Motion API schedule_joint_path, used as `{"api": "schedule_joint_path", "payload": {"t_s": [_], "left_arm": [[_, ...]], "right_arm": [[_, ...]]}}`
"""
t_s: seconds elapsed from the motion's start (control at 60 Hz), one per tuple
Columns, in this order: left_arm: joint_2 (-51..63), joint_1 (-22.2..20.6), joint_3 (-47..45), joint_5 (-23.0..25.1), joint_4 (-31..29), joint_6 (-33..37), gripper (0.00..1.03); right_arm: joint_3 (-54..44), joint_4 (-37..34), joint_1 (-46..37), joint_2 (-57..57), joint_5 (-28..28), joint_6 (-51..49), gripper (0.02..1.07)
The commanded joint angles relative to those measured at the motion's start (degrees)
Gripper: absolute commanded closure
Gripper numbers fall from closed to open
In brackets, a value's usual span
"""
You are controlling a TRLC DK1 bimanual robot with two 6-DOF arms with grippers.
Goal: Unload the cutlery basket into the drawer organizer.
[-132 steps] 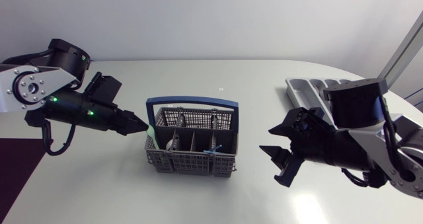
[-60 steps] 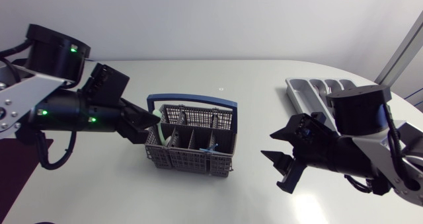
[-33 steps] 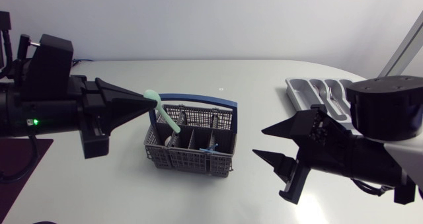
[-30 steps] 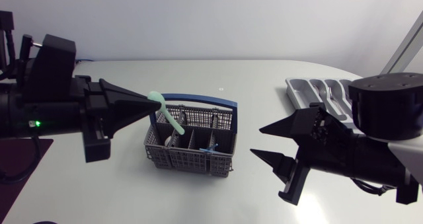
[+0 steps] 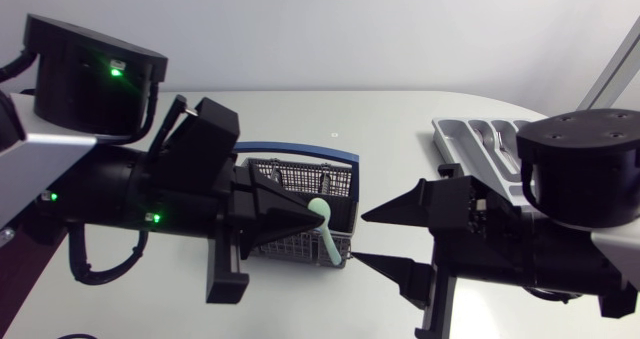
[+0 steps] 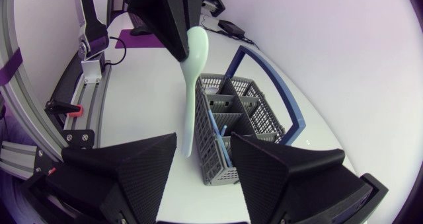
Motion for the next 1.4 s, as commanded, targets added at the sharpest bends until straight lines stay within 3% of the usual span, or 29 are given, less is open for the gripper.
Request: {"api": "schedule_joint_path", "payload": {"t_s": [0.0, 0.1, 0.2, 0.3, 0.467, 0.55, 0.767, 0.867, 0.933, 1.017, 1.067, 1.15, 1.25, 1.317, 1.383], "left_arm": [[2.1, -1.4, 2.5, 1.1, 0.8, 0.3, 1.00], [3.3, -2.3, 3.2, 2.0, 0.7, 0.3, 1.00], [4.3, -2.5, 3.7, 2.4, 0.7, 0.2, 1.00], [5.3, -2.5, 4.3, 2.9, 0.7, 0.2, 1.00], [6.0, -2.5, 4.4, 3.6, 0.7, 0.2, 1.00], [6.1, -2.5, 4.4, 3.7, 0.7, 0.2, 1.00], [6.0, -1.9, 4.4, 3.7, 0.7, -0.1, 1.00], [6.0, -1.4, 4.9, 3.6, 0.8, -0.4, 0.75], [6.0, -0.7, 5.5, 3.6, 0.8, -0.5, 0.47], [5.6, 0.6, 6.5, 3.5, 1.3, -0.6, 0.30], [5.4, 1.9, 6.9, 3.2, 2.1, -0.7, 0.24], [5.4, 4.3, 8.0, 2.0, 2.4, -0.8, 0.23], [6.1, 8.1, 9.2, -4.3, 2.5, -0.7, 0.23], [6.1, 9.9, 9.4, -5.5, 1.2, 0.1, 0.23], [6.0, 10.9, 9.2, -10.8, -1.7, 3.1, 0.23]], "right_arm": [[0.5, 1.4, 0.5, 1.6, -1.4, 1.7, 0.50], [0.3, 2.7, 0.5, 2.0, -3.5, 1.6, 0.63], [0.4, 2.8, 0.6, 2.4, -4.9, 1.4, 0.65], [0.3, 3.0, 0.7, 2.7, -5.3, 0.7, 0.80], [0.3, 3.5, 0.8, 3.6, -6.2, 0.6, 0.87], [0.4, 3.6, 1.0, 4.1, -6.3, 0.6, 0.97], [0.5, 3.3, 0.9, 4.7, -5.7, 0.6, 1.01], [0.3, 2.3, 0.9, 4.5, -5.4, 0.5, 1.01], [0.0, 1.6, 0.8, 4.1, -5.0, 0.4, 1.01], [-0.7, 0.6, 0.4, 3.2, -4.3, -0.2, 1.01], [-1.2, -0.1, -0.6, 2.4, -4.0, -0.6, 1.01], [-1.8, -2.0, -4.6, 0.4, -3.9, -1.9, 1.01], [-2.9, -4.3, -10.9, -2.2, -3.9, -5.3, 1.01], [-3.7, -5.7, -15.4, -3.6, -4.2, -7.8, 1.01], [-5.2, -6.6, -22.3, -5.3, -4.3, -12.3, 1.01]]}}
